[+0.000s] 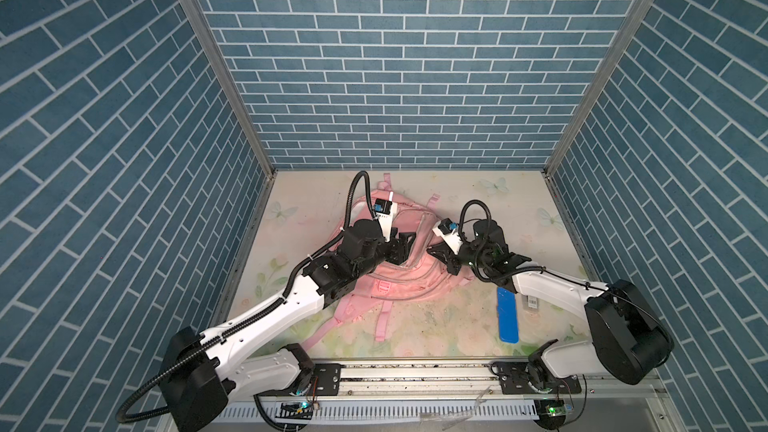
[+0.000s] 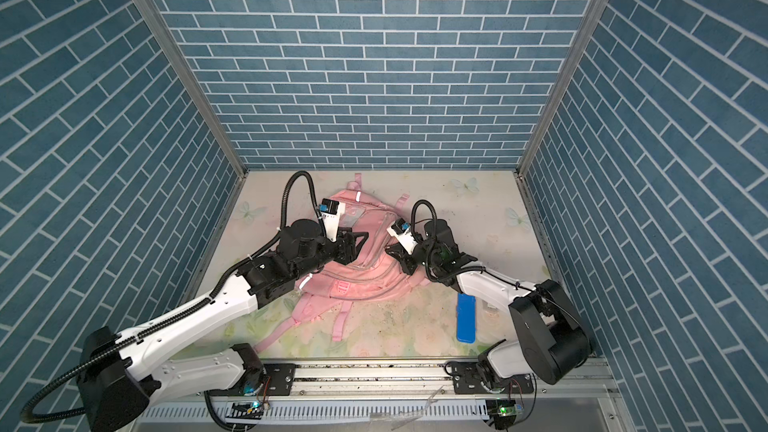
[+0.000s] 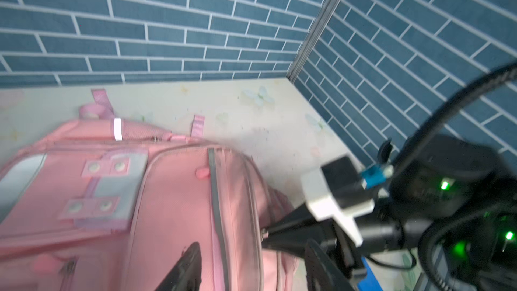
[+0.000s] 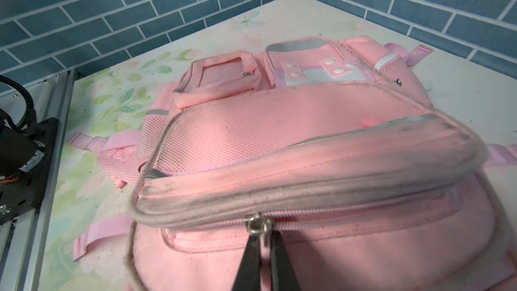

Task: Pack the student bag

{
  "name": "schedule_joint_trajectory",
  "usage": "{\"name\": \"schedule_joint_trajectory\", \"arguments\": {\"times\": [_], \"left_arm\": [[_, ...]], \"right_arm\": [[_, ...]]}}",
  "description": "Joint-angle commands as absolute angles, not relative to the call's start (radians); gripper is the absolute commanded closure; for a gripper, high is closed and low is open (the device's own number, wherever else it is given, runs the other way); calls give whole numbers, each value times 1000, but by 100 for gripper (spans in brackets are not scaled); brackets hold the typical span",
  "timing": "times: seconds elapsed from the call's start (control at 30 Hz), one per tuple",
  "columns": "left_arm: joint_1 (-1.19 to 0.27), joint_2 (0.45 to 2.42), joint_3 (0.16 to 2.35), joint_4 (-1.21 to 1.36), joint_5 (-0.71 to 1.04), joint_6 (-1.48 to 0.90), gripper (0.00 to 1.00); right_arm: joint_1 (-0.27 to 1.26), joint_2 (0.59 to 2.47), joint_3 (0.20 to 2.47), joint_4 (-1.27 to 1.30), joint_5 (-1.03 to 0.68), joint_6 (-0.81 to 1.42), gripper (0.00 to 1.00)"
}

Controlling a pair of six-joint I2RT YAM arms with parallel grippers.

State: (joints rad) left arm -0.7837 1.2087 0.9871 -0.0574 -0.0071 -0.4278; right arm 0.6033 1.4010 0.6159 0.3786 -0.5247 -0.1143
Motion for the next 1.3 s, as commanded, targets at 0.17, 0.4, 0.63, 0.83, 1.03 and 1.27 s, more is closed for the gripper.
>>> {"name": "schedule_joint_trajectory", "arguments": {"times": [0.17,0.4,0.63,0.83,1.03,1.27], "left_arm": [[-757,1576,1360,-364,89,-339,40],[-778,1740,1482,-477,69,-296,40],[-811,1853,1558,-521,42,-290,40],[-833,1951,1661,-666,-86,-282,43],[-835,1984,1672,-677,-104,-318,71],[-726,1817,1431,-368,135,-565,100]], "right_arm": [[672,1313,488,639,-352,-212,100],[737,1337,457,700,-253,-299,100],[765,1355,437,733,-200,-303,100],[778,1346,403,766,-167,-299,100],[788,1297,384,744,-76,-330,100],[778,1251,358,725,-16,-340,100]]}}
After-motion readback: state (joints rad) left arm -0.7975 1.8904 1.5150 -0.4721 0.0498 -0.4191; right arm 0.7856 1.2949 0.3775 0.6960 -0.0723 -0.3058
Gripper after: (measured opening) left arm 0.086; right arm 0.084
